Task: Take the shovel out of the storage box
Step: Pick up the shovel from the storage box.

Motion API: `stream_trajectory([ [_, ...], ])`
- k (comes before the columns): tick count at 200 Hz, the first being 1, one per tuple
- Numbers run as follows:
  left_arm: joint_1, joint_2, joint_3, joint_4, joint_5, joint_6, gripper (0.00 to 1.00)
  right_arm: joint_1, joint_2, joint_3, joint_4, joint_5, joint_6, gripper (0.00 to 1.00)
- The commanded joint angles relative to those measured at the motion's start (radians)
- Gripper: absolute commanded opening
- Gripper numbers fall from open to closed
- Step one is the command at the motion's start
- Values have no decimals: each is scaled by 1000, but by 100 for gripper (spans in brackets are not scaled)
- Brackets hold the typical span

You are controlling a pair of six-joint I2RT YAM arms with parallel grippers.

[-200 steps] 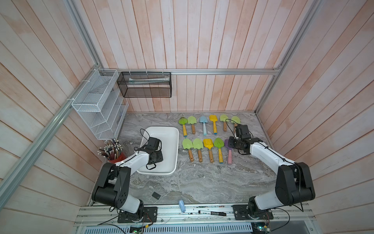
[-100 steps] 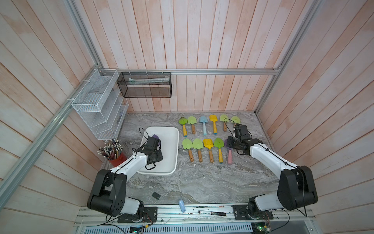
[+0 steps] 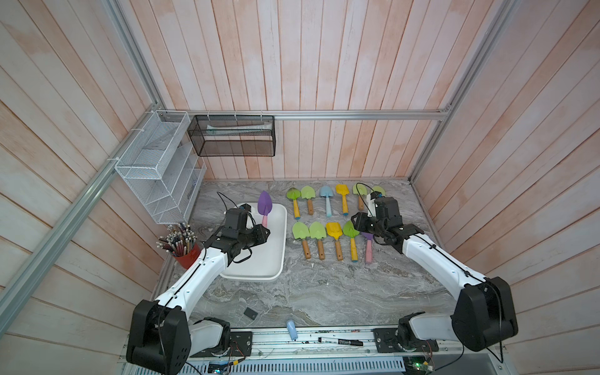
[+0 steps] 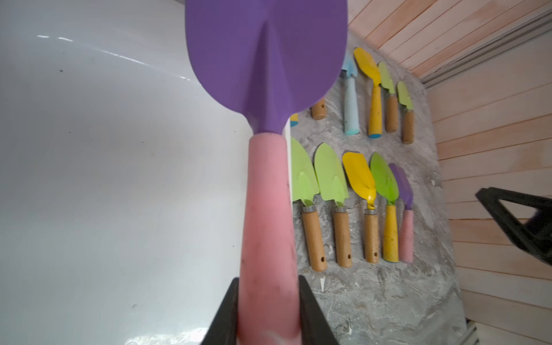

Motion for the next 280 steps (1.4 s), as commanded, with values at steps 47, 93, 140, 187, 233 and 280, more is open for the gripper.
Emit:
stream_trajectory([
  [47, 42, -48, -62, 382, 374, -174, 2, 77, -23, -30, 258, -266, 120, 47],
  [93, 45, -46, -137, 671, 548, -368, 2, 141, 38, -62, 535, -487, 248, 55],
  [140, 42, -42, -174, 810, 586, -481, 2, 165, 72, -64, 681, -543, 326, 58],
  [187, 17, -44, -197, 905, 596, -555, 2, 167, 134, -19, 763, -618, 374, 58],
  [233, -13, -22, -229, 1082, 598, -672, 2, 182, 164, -26, 904, -661, 454, 60],
  [280, -38, -15, -243, 1168, 597, -724, 2, 196, 200, -19, 998, -688, 516, 60],
])
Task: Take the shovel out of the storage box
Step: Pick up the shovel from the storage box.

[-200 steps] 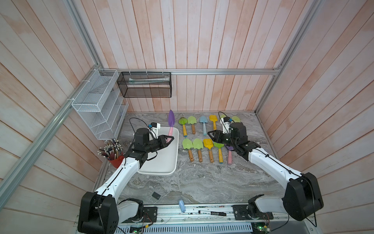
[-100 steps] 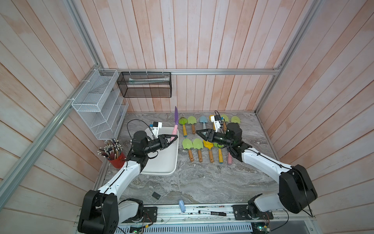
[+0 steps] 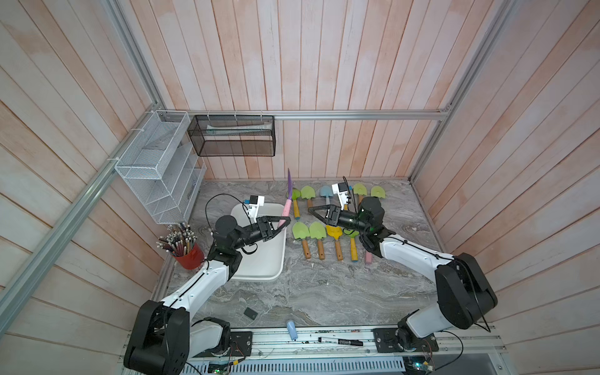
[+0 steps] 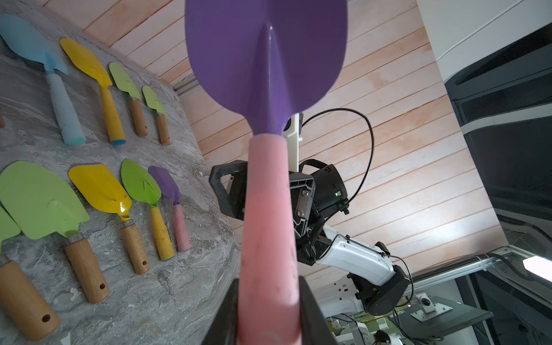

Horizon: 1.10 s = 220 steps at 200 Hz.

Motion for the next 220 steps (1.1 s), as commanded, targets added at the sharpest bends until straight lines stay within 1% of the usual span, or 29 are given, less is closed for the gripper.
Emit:
stream_trajectory([
  [1, -13, 10, -10, 113, 10, -40, 2, 10, 18, 30, 96, -34, 43, 60],
  [26, -34, 28, -10, 149, 12, -66, 2, 21, 47, 36, 195, -58, 100, 60],
  [49, -60, 43, -5, 164, 3, -66, 2, 44, 97, 76, 273, -81, 150, 60],
  [99, -89, 58, -6, 172, -18, -67, 2, 72, 173, 159, 333, -108, 196, 59],
  [115, -96, 59, -7, 172, -19, -64, 2, 72, 189, 170, 353, -110, 215, 56],
  [126, -104, 60, -9, 172, -22, -64, 2, 72, 203, 175, 382, -113, 236, 53],
  [138, -111, 63, -11, 172, -25, -66, 2, 72, 217, 181, 413, -114, 260, 47],
  [159, -116, 65, -18, 172, -29, -63, 2, 72, 241, 185, 463, -117, 299, 30],
  [182, -117, 62, -18, 153, -29, -48, 3, 72, 241, 182, 480, -113, 309, 17],
  [191, -116, 63, -17, 142, -30, -40, 6, 72, 234, 176, 472, -108, 303, 13],
  [196, -117, 62, -16, 132, -30, -34, 10, 70, 230, 174, 460, -107, 295, 12],
  [212, -117, 56, -10, 66, -37, 14, 41, 70, 212, 167, 421, -96, 266, 11],
  [220, -116, 51, 1, 12, -42, 52, 52, 67, 205, 163, 400, -94, 253, 10],
])
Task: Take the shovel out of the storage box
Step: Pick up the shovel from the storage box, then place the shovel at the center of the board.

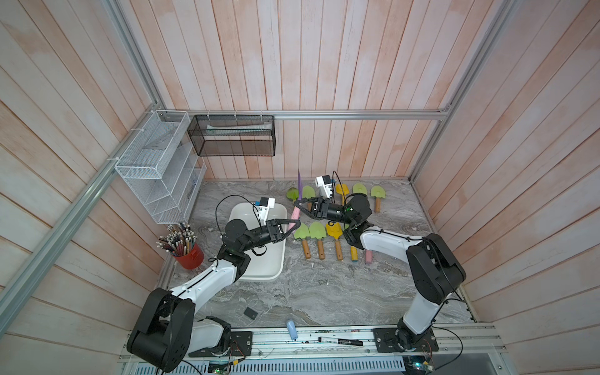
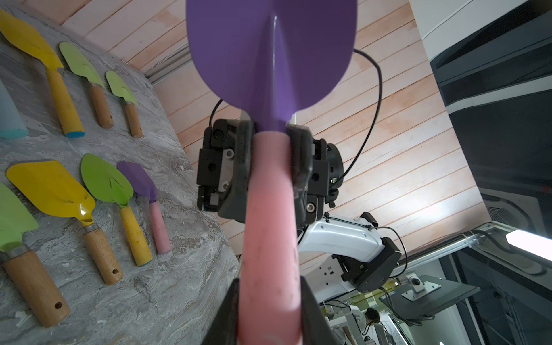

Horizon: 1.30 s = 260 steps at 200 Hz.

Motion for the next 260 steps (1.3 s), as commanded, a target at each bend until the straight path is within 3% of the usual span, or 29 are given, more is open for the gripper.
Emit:
stream_trajectory([
  [1, -9, -15, 15, -111, 8, 59, 53, -6, -23, 4, -11, 20, -90, 10],
  [19, -2, -31, 42, -242, -7, 144, 64, -26, -32, -9, -32, 20, -93, 11],
  [66, 112, -152, 81, -618, -64, 359, 74, -140, -88, -67, -117, 3, -130, 12],
  [106, 182, -188, 111, -922, -251, 540, 80, -234, -202, -118, -301, 6, -230, 12],
  [158, 224, -157, 145, -1052, -476, 610, 86, -371, -398, -212, -635, 49, -384, 12],
  [218, 268, -133, 137, -1059, -573, 617, 89, -494, -552, -171, -1249, 297, -674, 13],
  [260, 291, -134, 104, -1039, -604, 621, 89, -499, -547, -128, -1516, 612, -777, 13],
])
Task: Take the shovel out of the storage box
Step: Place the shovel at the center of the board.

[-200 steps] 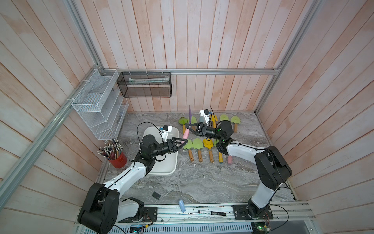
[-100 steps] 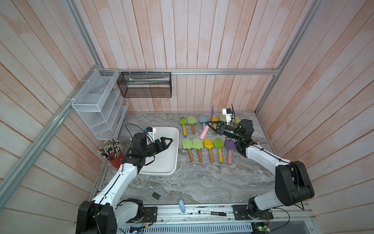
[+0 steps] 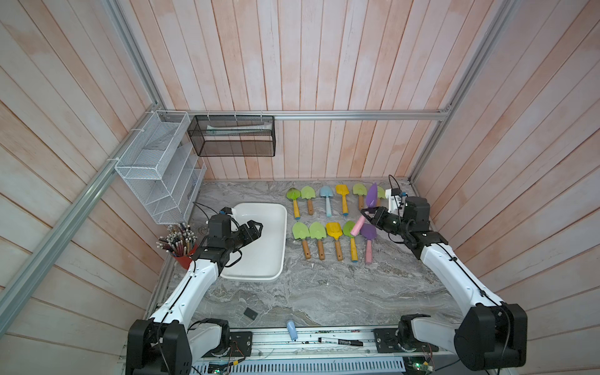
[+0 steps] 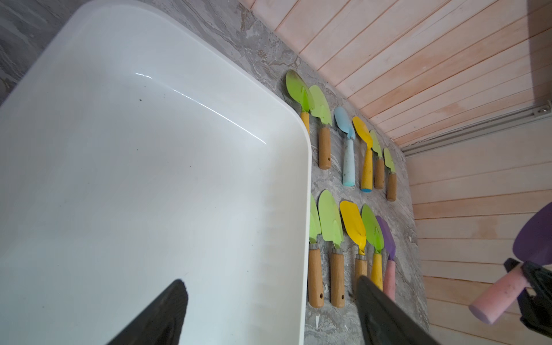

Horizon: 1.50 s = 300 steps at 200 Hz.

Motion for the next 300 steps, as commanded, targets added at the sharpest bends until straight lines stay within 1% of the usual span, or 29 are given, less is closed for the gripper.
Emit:
stream_trajectory([
  [1, 13, 5, -9, 7, -40, 23, 89, -2, 1, 45, -237, 238, -109, 14],
  [28, 23, 2, -14, 13, -45, 32, 89, -2, 43, 47, -313, 393, -139, 14],
  [84, 51, -20, -20, 9, -43, 44, 89, -3, 175, 62, -360, 620, -201, 15],
  [110, 64, -25, -31, 15, -36, 46, 89, -3, 222, 72, -356, 694, -208, 15],
  [142, 81, -30, -28, 5, -23, 50, 89, -3, 298, 88, -353, 744, -234, 15],
  [217, 112, -61, -29, 1, -19, 50, 89, -15, 438, 123, -267, 709, -230, 17],
  [231, 117, -65, -28, -5, -18, 52, 89, -17, 451, 117, -249, 708, -227, 17],
  [251, 125, -69, -28, -10, -15, 56, 91, -33, 474, 114, -232, 693, -225, 21],
  [278, 135, -70, -28, -15, -16, 56, 91, -45, 486, 99, -206, 668, -223, 21],
  [300, 140, -67, -24, -26, -43, 58, 91, -45, 495, 91, -198, 662, -223, 23],
])
